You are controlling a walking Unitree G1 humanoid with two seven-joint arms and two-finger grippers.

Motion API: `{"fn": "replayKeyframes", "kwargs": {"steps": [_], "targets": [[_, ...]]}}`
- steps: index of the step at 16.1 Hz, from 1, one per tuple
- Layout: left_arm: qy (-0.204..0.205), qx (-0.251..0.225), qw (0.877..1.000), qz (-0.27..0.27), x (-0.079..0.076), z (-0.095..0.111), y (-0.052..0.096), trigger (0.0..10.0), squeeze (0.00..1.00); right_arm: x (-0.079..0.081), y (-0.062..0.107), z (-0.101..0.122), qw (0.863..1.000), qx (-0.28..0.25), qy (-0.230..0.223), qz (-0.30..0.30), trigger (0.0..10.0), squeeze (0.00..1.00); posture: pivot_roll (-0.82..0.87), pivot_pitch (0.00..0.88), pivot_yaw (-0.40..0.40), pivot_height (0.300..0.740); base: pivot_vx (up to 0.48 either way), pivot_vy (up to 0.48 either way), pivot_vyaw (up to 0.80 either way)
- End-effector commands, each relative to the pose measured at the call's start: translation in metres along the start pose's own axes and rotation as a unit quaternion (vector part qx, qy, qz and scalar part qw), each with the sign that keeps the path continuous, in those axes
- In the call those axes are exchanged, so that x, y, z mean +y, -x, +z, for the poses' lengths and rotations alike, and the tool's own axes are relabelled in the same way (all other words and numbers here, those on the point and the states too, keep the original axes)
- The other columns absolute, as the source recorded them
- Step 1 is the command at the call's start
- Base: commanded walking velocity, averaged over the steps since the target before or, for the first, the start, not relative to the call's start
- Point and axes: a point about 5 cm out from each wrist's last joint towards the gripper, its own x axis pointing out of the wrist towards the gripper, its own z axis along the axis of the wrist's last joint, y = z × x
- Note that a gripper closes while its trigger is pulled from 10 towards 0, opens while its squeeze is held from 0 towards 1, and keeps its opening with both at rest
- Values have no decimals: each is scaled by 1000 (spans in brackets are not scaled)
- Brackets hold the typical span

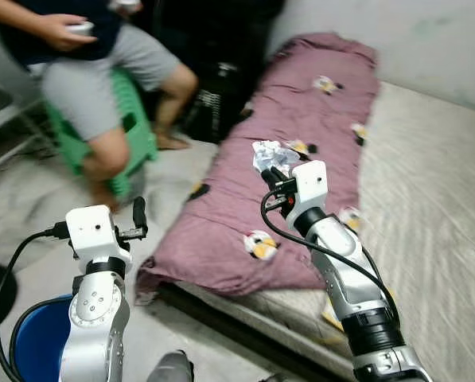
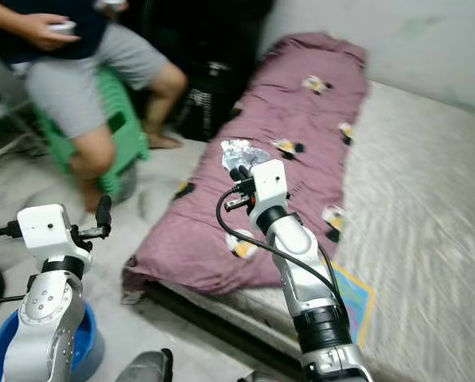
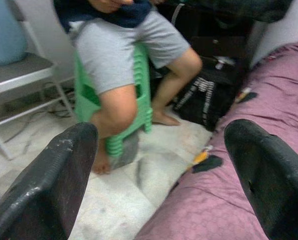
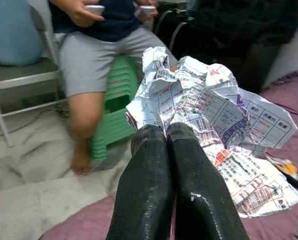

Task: Clean up the room

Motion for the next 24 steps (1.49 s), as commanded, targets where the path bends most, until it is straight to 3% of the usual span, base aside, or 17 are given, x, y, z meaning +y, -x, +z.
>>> {"fn": "replayKeyframes", "kwargs": {"steps": [1,17,21,24], "targets": [[-2,-3,1000,-7,-2,2,1,10000,0,-2,0,1,1000,-1,5,-1,10000,0,25,0,-66,740,0,0,800],[-9,-4,1000,7,-1,0,2,10000,0,-2,-4,2,1000,-6,12,11,10000,0,45,0,-90,740,0,0,793],[-4,-8,999,41,4,-2,6,10000,0,6,-11,2,999,0,11,44,10000,0,79,0,-146,740,0,0,0],[-5,-7,999,42,6,-4,2,10000,0,6,-13,4,999,-7,10,37,10000,0,35,0,-109,740,0,0,0]]}}
